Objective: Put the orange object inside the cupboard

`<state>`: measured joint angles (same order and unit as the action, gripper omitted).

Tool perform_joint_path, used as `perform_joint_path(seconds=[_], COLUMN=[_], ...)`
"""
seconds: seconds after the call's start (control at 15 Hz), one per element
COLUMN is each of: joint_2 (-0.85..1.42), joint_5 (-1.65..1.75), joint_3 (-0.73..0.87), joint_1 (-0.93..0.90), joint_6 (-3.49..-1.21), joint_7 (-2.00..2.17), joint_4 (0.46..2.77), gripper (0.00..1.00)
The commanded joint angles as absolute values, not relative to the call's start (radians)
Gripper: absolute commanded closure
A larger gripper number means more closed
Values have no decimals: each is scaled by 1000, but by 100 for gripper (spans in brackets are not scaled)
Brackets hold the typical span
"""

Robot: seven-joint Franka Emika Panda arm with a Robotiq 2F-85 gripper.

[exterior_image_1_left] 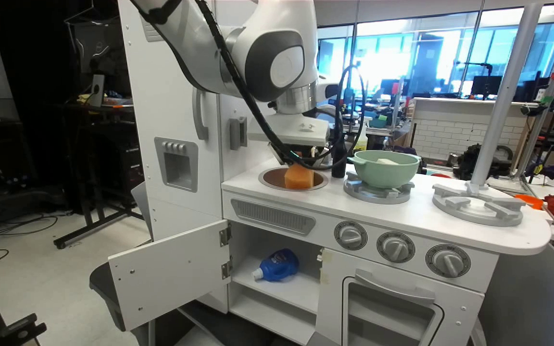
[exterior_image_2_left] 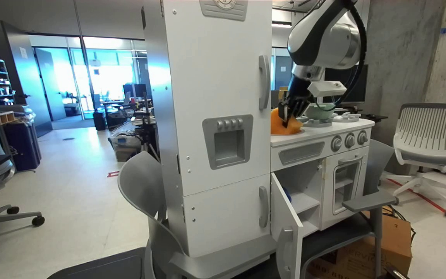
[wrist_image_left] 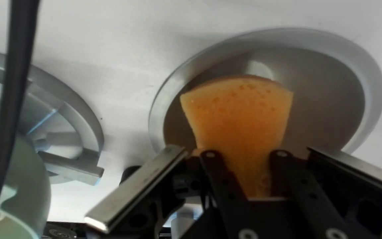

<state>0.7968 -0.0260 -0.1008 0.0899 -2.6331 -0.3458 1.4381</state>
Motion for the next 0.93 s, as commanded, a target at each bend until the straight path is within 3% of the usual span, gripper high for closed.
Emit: perform_joint_path(seconds=[0.0,0.87], joint_2=[632,93], joint_5=[-20,-212], joint_3=[-89,-73], joint_1=[115,221], joint_6=[-2660,-2679], joint_7=[-323,-517], joint_4=[1622,2346], gripper=[97,97])
